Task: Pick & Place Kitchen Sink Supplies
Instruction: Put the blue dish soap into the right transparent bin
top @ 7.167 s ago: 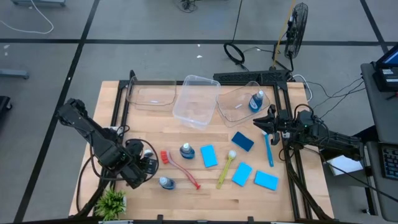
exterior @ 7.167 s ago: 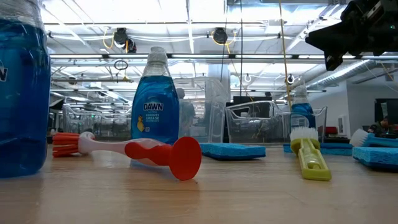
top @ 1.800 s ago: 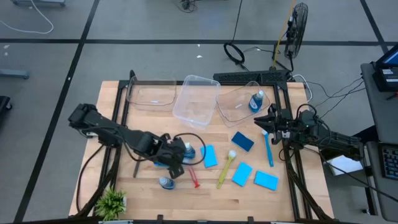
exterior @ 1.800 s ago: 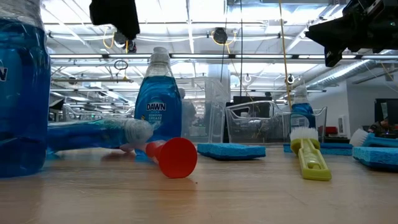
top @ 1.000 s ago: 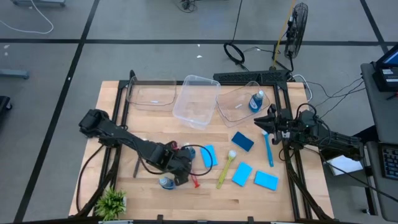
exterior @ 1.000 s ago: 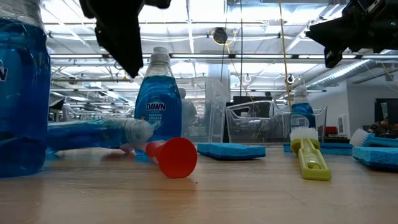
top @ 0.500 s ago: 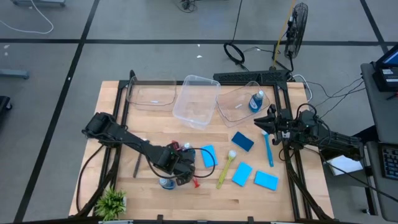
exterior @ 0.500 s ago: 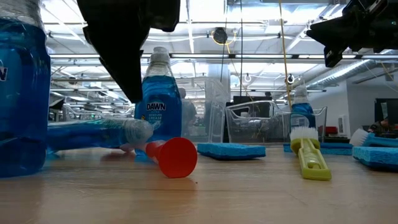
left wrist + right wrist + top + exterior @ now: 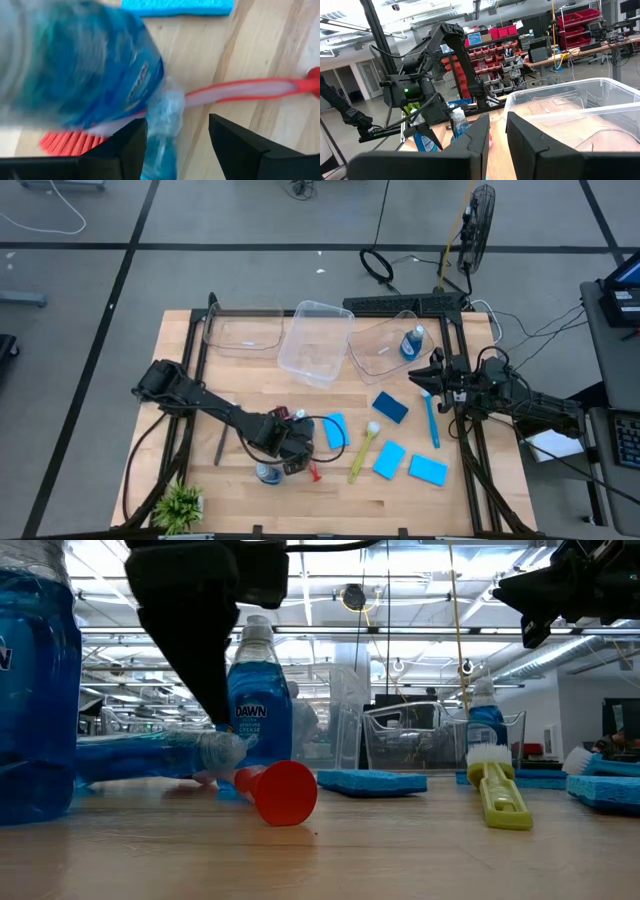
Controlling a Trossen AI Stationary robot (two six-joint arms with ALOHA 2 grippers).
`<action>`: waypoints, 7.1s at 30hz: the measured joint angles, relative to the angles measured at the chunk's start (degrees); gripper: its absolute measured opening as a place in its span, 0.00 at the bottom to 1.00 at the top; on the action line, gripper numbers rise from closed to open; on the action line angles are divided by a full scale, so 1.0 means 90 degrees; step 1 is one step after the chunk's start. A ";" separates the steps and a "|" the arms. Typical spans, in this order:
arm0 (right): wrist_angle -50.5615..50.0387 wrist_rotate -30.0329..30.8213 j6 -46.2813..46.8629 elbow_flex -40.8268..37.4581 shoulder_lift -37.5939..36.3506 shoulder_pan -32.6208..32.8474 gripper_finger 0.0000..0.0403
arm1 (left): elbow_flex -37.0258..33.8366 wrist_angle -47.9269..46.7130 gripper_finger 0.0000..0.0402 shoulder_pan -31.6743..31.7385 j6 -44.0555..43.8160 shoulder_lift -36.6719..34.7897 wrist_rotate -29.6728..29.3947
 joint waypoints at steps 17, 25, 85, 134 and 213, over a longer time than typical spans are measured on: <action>0.0000 0.0000 0.0001 0.0000 0.0000 -0.0001 0.14 | -0.0050 0.0171 0.53 0.0332 0.0895 -0.0002 0.0041; -0.0002 0.0000 0.0001 0.0000 0.0000 0.0001 0.14 | -0.0050 0.0193 0.53 0.0368 0.1105 0.0048 0.0167; -0.0004 0.0024 0.0003 0.0002 0.0002 0.0000 0.14 | -0.0634 0.0506 0.33 0.0538 0.1368 0.0053 0.0839; 0.0000 0.0022 0.0117 0.0007 0.0001 -0.0001 0.14 | -0.0618 -0.0659 0.25 0.0574 0.0325 -0.2086 -0.0457; 0.0002 0.0022 0.0166 0.0002 0.0000 0.0001 0.14 | -0.0982 -0.1461 0.23 -0.0903 -0.2909 -0.2897 -0.2747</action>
